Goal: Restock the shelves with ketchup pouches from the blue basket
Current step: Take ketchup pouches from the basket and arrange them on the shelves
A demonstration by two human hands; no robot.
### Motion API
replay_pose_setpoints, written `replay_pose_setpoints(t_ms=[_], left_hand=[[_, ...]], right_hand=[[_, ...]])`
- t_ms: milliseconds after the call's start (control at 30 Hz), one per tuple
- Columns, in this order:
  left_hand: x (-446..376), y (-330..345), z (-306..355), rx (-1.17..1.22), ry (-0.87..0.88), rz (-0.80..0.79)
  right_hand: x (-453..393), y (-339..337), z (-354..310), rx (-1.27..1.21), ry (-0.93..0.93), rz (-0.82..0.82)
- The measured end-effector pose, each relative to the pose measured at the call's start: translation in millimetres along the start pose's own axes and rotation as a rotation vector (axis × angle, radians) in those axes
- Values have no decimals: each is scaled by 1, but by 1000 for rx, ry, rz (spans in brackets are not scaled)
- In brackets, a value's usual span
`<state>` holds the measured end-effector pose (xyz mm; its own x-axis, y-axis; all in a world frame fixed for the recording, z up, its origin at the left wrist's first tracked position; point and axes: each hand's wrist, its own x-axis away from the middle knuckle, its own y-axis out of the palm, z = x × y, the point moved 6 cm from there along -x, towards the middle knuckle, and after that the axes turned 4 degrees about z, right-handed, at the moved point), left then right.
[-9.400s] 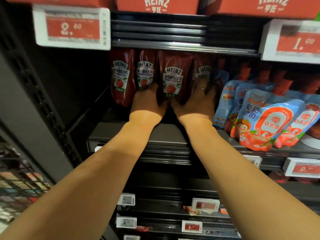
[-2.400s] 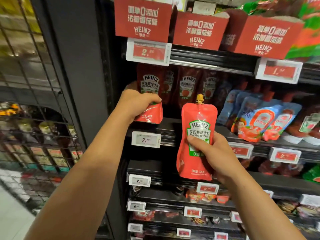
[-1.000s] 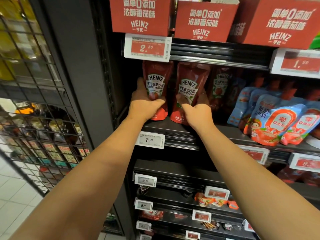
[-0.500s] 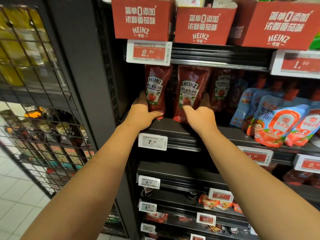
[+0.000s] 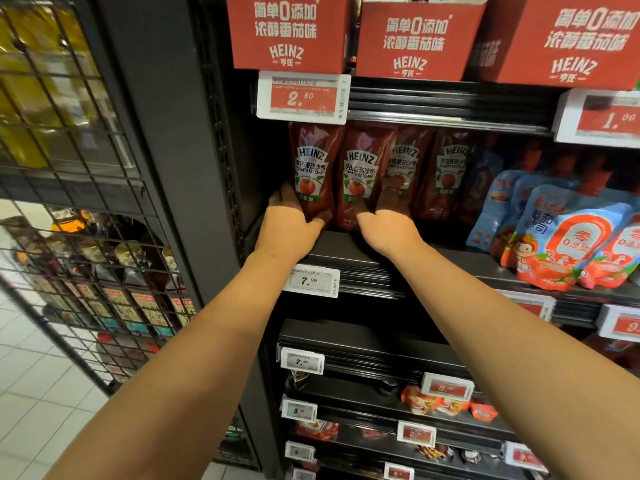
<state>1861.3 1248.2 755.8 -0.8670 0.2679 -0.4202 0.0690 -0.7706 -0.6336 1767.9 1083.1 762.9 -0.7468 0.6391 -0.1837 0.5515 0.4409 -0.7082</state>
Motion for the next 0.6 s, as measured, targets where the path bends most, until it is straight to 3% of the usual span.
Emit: replay_pose_setpoints(t_ms=[267,600], left_hand=[[9,-8,4,-107,43,106],[11,-10,4,-68,1,131]], right_hand=[[2,-9,9,-11,-56,186],[-4,-4,14,37,-32,147]])
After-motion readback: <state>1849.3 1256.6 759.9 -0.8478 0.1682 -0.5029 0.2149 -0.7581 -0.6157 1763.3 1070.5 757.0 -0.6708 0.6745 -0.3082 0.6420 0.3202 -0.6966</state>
